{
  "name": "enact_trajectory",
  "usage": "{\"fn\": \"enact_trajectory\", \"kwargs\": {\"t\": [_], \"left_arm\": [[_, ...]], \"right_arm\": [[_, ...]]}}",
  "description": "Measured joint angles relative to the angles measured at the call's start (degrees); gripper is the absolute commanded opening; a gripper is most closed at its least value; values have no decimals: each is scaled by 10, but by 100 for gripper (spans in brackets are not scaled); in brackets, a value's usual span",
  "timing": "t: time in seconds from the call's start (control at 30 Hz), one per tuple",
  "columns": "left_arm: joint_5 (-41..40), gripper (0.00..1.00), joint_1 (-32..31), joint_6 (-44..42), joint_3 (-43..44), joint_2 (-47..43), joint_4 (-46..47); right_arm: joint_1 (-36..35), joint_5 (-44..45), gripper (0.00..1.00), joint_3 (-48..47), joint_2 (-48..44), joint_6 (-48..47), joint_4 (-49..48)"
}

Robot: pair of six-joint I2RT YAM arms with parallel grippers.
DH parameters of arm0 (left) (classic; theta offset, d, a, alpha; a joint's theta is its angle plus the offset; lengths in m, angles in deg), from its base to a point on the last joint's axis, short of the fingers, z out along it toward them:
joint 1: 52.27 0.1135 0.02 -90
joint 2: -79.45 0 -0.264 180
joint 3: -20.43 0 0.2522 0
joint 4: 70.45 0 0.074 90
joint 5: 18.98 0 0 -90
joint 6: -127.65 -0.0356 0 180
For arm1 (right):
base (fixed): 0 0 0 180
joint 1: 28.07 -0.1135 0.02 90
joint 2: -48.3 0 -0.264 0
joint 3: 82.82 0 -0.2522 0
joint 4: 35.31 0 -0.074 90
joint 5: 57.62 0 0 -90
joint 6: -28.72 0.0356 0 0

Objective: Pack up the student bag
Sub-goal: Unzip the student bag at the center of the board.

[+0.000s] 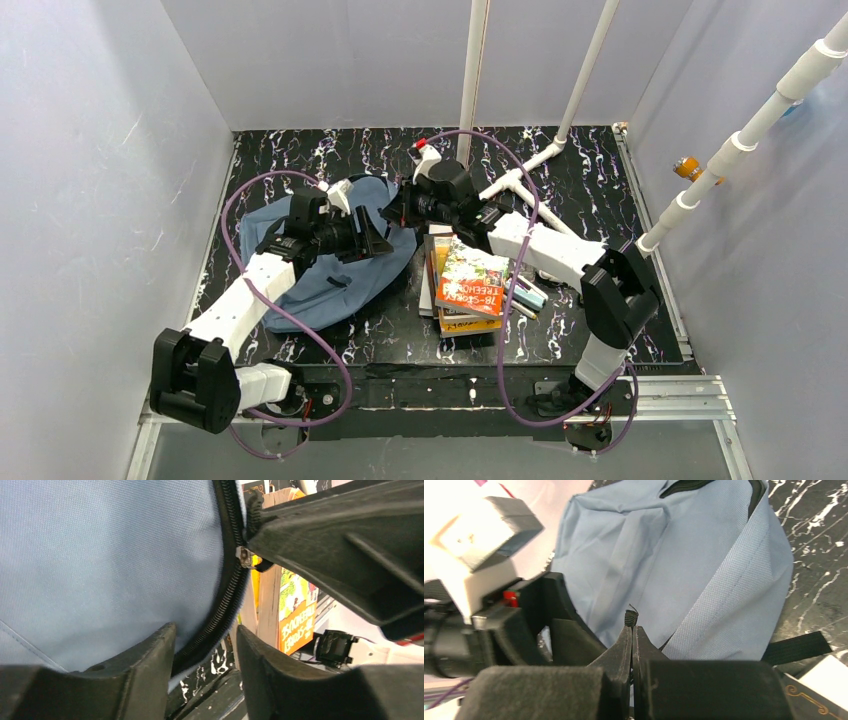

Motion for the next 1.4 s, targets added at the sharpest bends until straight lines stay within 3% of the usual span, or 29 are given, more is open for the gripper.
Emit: {"fn": "enact_trajectory", "kwargs": {"t": [0.07, 0.13, 0.3, 0.5, 0.57, 0.67, 0.73, 0.9, 1.17, 1.4], "left_arm": [[-2, 22, -1, 5, -3, 3, 9], [-2, 12, -1, 9, -5, 5, 9], [0, 8, -3, 6, -42, -18, 18], [-6, 8, -3, 8, -99, -136, -19], [-6, 16, -4, 9, -104, -167, -39], [-4, 48, -4, 9, -104, -195, -60], [0, 62, -4, 9, -99, -200, -84], [-4, 69, -6, 10, -25, -165, -152], [-48, 38, -3, 7, 124, -69, -172], [-46, 36, -3, 4, 138, -6, -165]], "right_arm": [[-2, -4, 1, 0, -3, 12, -5], [-3, -4, 1, 0, -4, 21, -8], [-3, 2, 1, -2, -3, 21, 10], [9, -10, 1, -59, 34, 18, 40], [21, -14, 1, -79, 45, 18, 40], [38, -22, 1, -101, 56, 13, 40], [42, -31, 1, -103, 56, 8, 36], [42, -57, 1, -94, 53, 5, 21], [34, -73, 1, -50, 12, 6, 19], [29, -80, 1, -50, 3, 8, 15]]}}
